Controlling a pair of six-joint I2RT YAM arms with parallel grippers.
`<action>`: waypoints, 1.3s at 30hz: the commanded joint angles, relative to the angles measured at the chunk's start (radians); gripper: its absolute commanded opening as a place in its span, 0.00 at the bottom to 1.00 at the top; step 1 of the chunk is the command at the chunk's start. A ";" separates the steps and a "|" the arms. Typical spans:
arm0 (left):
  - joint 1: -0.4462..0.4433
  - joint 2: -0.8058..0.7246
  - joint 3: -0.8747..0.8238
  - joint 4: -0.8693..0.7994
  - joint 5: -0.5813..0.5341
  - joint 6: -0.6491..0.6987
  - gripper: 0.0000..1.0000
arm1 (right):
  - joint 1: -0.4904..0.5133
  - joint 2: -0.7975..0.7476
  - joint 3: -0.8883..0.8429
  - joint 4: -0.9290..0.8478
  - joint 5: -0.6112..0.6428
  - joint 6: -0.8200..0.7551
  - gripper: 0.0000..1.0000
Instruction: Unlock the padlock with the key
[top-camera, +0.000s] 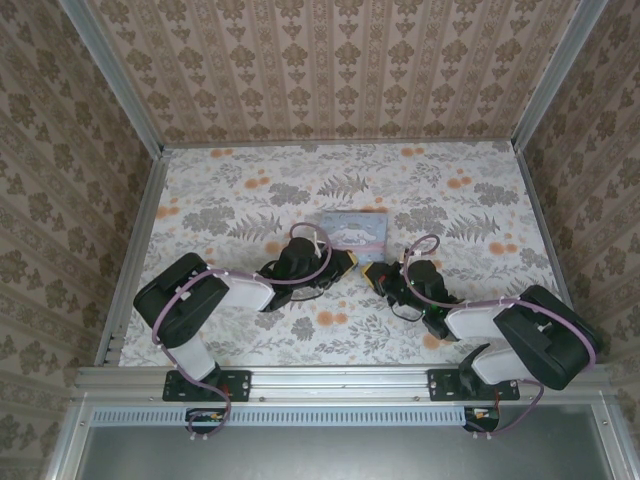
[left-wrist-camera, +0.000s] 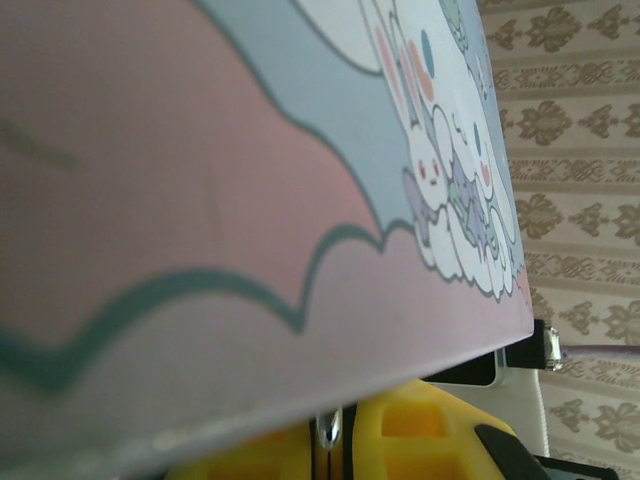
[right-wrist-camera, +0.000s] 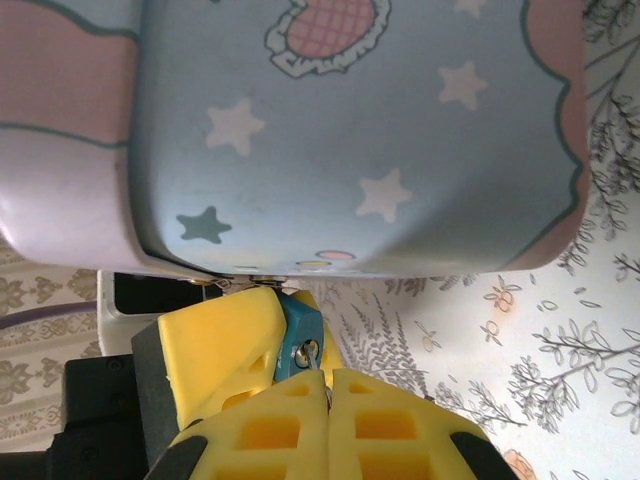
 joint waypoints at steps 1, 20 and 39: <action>-0.030 0.017 0.003 0.143 0.030 -0.074 0.00 | -0.004 0.009 0.001 0.113 0.021 -0.006 0.00; -0.052 0.076 -0.019 0.351 0.030 -0.227 0.00 | -0.069 0.113 -0.002 0.228 -0.052 -0.037 0.00; -0.053 0.056 -0.033 0.373 0.045 -0.225 0.00 | -0.152 0.268 0.060 0.409 -0.243 -0.052 0.00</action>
